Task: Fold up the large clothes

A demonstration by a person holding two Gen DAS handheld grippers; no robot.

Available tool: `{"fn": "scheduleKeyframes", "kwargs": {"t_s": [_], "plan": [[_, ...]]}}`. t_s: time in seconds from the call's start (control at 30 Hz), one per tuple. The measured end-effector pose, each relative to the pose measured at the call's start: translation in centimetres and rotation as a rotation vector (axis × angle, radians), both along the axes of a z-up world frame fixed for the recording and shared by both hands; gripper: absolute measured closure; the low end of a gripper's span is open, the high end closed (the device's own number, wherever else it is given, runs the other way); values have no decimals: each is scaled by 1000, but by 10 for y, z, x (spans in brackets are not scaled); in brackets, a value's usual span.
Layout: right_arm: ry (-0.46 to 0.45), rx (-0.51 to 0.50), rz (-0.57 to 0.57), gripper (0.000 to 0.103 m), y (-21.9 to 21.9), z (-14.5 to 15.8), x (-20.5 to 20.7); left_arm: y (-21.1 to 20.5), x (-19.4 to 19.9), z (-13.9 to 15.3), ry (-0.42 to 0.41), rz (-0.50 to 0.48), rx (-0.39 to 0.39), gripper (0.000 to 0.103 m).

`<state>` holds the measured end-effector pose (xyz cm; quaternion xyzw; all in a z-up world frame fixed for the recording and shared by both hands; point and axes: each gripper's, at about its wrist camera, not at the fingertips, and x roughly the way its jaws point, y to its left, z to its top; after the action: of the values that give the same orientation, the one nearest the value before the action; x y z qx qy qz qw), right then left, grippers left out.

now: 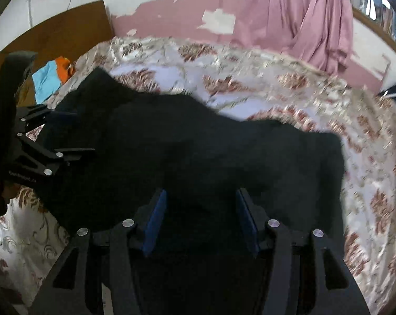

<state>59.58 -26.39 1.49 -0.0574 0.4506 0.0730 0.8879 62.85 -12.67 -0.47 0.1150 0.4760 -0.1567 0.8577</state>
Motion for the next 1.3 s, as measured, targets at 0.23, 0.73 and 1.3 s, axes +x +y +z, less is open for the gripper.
{"fn": "scheduleKeyframes", "kwargs": {"t_s": [0.23, 0.73, 1.3], "plan": [[-13, 44, -84, 36, -16, -18, 27, 19, 28, -10, 3, 117, -28, 0], [99, 77, -72, 21, -30, -66, 90, 24, 94, -47, 153, 4, -82, 0], [26, 50, -62, 15, -27, -78, 96, 16, 90, -64, 2, -36, -98, 0]]}}
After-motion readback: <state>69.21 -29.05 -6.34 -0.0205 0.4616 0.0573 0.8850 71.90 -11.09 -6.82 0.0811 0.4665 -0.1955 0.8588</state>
